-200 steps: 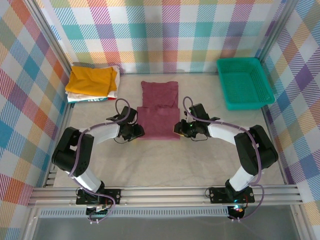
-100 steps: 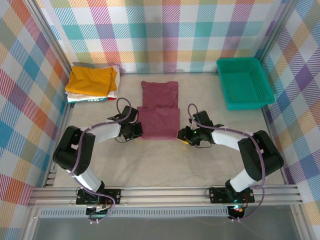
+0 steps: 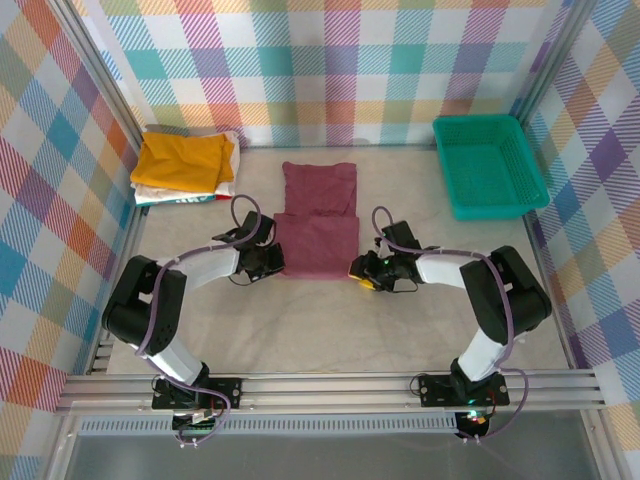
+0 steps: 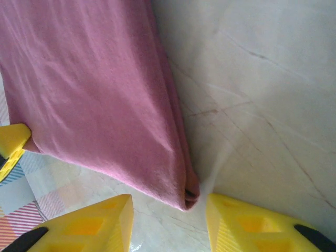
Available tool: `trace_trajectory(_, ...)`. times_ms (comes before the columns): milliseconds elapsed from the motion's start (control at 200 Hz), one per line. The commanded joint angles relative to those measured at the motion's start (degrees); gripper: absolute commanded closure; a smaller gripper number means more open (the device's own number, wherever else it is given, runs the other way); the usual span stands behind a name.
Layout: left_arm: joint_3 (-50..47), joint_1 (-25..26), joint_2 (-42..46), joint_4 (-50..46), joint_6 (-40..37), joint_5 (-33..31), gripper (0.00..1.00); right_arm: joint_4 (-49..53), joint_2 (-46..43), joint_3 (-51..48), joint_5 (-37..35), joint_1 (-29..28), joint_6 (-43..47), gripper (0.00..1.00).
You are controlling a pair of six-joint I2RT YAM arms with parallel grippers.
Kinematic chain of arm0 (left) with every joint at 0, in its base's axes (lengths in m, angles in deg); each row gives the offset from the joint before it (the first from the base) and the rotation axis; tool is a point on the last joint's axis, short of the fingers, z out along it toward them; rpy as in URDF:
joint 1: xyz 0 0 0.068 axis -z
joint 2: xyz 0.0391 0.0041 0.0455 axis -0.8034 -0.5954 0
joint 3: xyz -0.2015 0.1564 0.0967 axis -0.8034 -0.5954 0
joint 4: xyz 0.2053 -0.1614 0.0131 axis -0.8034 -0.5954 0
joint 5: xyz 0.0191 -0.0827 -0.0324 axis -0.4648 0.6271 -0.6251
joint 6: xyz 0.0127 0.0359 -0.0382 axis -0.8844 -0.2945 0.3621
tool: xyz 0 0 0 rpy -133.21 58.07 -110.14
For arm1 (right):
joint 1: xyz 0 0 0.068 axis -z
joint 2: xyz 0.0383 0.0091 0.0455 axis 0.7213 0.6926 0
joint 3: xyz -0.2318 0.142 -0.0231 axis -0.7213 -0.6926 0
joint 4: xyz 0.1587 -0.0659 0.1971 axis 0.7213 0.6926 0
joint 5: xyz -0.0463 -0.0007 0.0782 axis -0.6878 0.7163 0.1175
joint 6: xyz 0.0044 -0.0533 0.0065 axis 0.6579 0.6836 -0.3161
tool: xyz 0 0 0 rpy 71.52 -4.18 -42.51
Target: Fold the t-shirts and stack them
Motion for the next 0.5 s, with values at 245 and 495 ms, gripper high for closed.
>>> trace_trajectory(245, -1.8, 0.4, 1.5, 1.7, -0.9, -0.7, 1.0, -3.7, 4.3, 4.3, -1.4, -1.0, -2.1, 0.79)
trace_trajectory(495, -2.1, 0.4, 4.2, 1.1, -1.5, -1.3, 1.0, 1.2, 0.0, 4.0, -4.4, -1.0, 0.1, 1.0)
